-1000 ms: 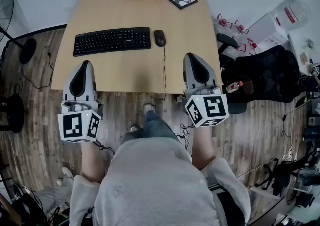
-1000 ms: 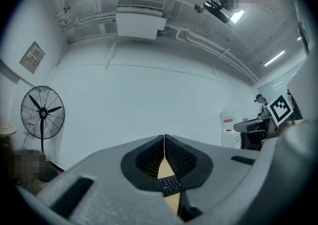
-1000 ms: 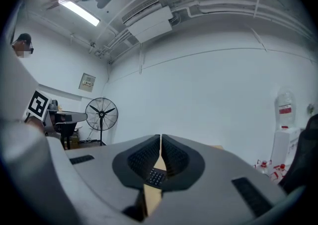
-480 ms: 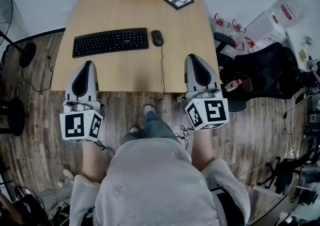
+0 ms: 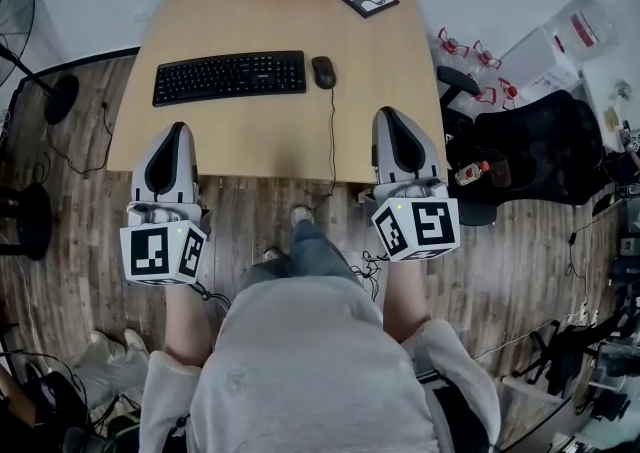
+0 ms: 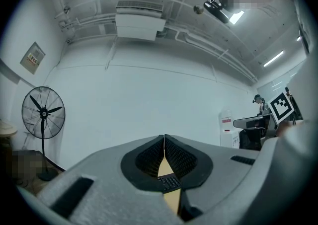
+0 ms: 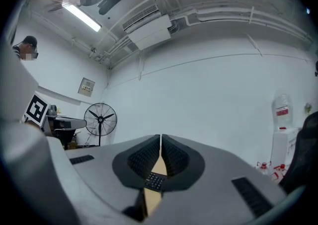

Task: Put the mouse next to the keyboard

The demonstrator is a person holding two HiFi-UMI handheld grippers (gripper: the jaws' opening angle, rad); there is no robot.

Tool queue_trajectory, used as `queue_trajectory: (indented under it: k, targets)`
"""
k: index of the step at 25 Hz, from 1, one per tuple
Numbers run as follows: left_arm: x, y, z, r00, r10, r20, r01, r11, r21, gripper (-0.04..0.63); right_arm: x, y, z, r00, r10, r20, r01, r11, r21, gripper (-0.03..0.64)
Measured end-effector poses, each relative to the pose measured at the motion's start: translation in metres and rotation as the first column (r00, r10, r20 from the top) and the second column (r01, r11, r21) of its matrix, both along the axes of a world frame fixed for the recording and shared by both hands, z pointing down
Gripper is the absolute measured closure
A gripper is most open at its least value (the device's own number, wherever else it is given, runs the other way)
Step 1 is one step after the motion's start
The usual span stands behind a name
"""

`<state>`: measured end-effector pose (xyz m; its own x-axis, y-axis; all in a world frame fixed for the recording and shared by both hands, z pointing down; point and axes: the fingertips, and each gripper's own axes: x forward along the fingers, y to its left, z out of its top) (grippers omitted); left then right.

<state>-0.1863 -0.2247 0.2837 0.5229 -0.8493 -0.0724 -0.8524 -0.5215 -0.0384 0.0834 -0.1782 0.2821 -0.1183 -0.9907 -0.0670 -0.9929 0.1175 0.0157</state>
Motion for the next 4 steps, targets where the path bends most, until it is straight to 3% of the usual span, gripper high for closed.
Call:
queue_trajectory:
  k: [4]
  targets:
    - [-0.0043, 0.0013, 0.0, 1.0, -0.006, 0.0, 0.006, 1.0, -0.002, 0.584, -0.0046, 0.0003, -0.0021, 1.0, -0.005, 0.004, 0.005, 1.0, 0.003, 0.601]
